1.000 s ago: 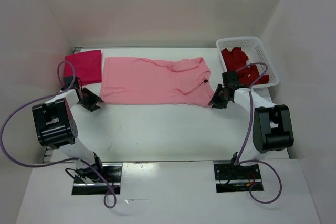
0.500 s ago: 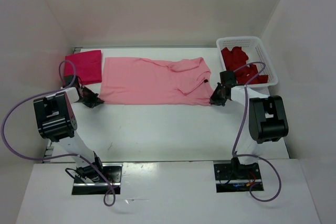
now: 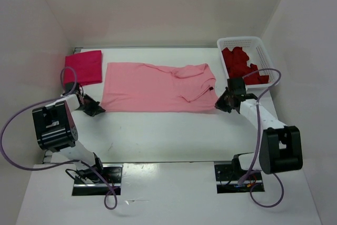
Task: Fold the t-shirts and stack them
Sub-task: Fold the flattened tshirt in 1/3 of the way
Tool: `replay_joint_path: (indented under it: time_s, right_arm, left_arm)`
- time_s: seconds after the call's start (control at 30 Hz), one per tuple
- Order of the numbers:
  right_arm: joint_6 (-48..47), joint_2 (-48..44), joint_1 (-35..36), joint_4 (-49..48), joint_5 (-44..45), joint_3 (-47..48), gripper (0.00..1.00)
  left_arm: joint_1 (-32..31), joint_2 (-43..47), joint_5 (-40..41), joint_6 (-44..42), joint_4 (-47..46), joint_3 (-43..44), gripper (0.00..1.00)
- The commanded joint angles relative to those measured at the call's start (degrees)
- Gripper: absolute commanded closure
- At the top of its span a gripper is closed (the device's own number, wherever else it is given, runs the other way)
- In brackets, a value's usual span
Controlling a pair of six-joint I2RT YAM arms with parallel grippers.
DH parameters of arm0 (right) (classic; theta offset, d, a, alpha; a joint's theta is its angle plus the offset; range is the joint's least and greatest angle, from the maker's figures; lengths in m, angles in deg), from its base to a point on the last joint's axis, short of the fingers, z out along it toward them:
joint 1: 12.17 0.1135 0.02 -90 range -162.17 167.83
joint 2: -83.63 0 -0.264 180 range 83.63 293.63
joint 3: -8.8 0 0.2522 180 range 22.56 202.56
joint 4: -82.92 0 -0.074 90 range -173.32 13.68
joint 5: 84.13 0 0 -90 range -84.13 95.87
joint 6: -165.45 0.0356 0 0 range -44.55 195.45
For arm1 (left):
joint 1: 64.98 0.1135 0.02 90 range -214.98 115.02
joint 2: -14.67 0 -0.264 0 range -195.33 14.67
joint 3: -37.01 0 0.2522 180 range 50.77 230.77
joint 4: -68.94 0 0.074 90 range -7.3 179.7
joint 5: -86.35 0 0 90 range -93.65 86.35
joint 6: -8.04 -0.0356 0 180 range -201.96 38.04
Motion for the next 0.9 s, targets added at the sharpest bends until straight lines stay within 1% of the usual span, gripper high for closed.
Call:
replay_joint_path:
  time_s: [0.0, 0.07, 0.1, 0.13, 0.17, 0.2, 0.23, 0.27, 0.3, 0.37, 0.4, 0.43, 0.47, 0.5, 0.6, 0.63, 0.67, 0.7, 0.73, 0.77, 0.8, 0.83, 0.87]
  right_arm:
    - [4.2, -4.4, -0.4, 5.0, -2.9, -3.2, 1.0]
    - [5.3, -7.1, -0.4, 6.8, -4.7, -3.8, 1.0]
    - [5.9, -8.3, -0.4, 7.8, -4.7, -3.8, 1.0]
    - [7.0, -9.8, -0.4, 9.3, -5.3, -4.4, 1.0]
    - [7.6, -12.3, -0.4, 10.4, -5.3, -4.4, 1.0]
    - [7.6, -13.3, -0.4, 11.7, -5.8, -3.7, 0.99]
    - [7.6, -14.2, -0.4, 15.4, -5.8, -2.5, 0.99]
    - [7.6, -16.3, -0.4, 17.6, -4.6, -1.9, 0.97]
    - [8.2, -18.0, -0.4, 19.1, -3.9, -1.9, 0.9]
    - [8.9, -23.5, -0.4, 23.4, -2.0, 0.1, 0.77]
    - [8.9, -24.9, -0.4, 24.1, -1.2, 0.6, 0.59]
    - [7.6, -25.7, -0.4, 24.1, -1.2, 1.2, 0.53]
    - [7.1, -25.7, -0.4, 24.6, -1.2, 2.1, 0.48]
    - [6.6, -25.7, -0.4, 24.6, -1.2, 2.7, 0.44]
    - [4.0, -23.2, -0.4, 21.3, -2.7, 3.4, 0.4]
    - [3.2, -22.5, -0.4, 20.1, -4.3, 3.5, 0.42]
    - [0.9, -21.6, 0.2, 17.2, -5.7, 3.5, 0.5]
    - [0.1, -18.7, 0.9, 16.2, -6.4, 4.0, 0.63]
    - [-0.5, -17.0, 1.6, 15.0, -7.8, 4.0, 0.89]
    - [-1.1, -15.0, 3.3, 11.7, -8.4, 4.0, 0.97]
    - [-1.1, -11.3, 4.4, 10.0, -8.4, 3.4, 1.0]
    - [-1.1, -9.5, 5.5, 8.5, -8.4, 3.4, 1.0]
    - [-1.1, -7.5, 6.6, 6.7, -8.4, 3.4, 1.0]
  left_arm:
    - [2.3, 4.3, -2.4, -2.5, 5.1, -4.0, 1.0]
    - [5.4, 5.6, -8.4, -2.5, 7.1, -6.9, 1.0]
    - [8.7, 6.6, -9.9, -3.7, 7.9, -9.2, 1.0]
    - [9.9, 8.3, -10.6, -4.2, 10.1, -9.9, 1.0]
    - [9.9, 9.4, -11.1, -4.2, 11.4, -9.9, 1.0]
    - [9.9, 11.4, -11.2, -4.8, 14.7, -8.7, 1.0]
    - [10.7, 12.8, -11.2, -4.8, 15.9, -8.1, 1.0]
    - [11.2, 14.1, -10.6, -4.8, 17.2, -8.1, 0.9]
    - [11.2, 15.8, -10.6, -5.5, 18.7, -7.5, 0.78]
    - [11.2, 17.4, -12.1, -5.5, 19.3, -8.0, 0.47]
    - [11.2, 18.9, -12.6, -5.5, 19.3, -8.6, 0.16]
    - [11.2, 19.4, -12.6, -5.5, 19.3, -8.6, 0.08]
    - [11.2, 20.1, -12.6, -5.5, 19.3, -8.0, 0.01]
    - [11.2, 20.1, -11.9, -6.1, 19.3, -7.2, 0.0]
    - [9.7, 21.6, -9.9, -6.8, 19.3, -4.3, 0.0]
    - [6.5, 22.2, -9.9, -6.8, 18.3, -2.3, 0.0]
    - [4.7, 22.9, -9.1, -6.8, 16.8, -1.1, 0.01]
    - [3.0, 23.0, -9.1, -7.3, 15.7, -0.2, 0.07]
    - [-1.4, 23.6, -9.1, -7.3, 13.9, 0.3, 0.18]
    - [-3.7, 23.7, -9.8, -6.8, 11.2, 0.3, 0.5]
    - [-6.0, 23.7, -9.1, -5.9, 10.0, 0.3, 0.64]
    - [-10.1, 23.0, -9.1, -4.4, 8.5, 0.3, 0.73]
    - [-12.2, 21.6, -9.1, -3.9, 6.8, -0.3, 0.81]
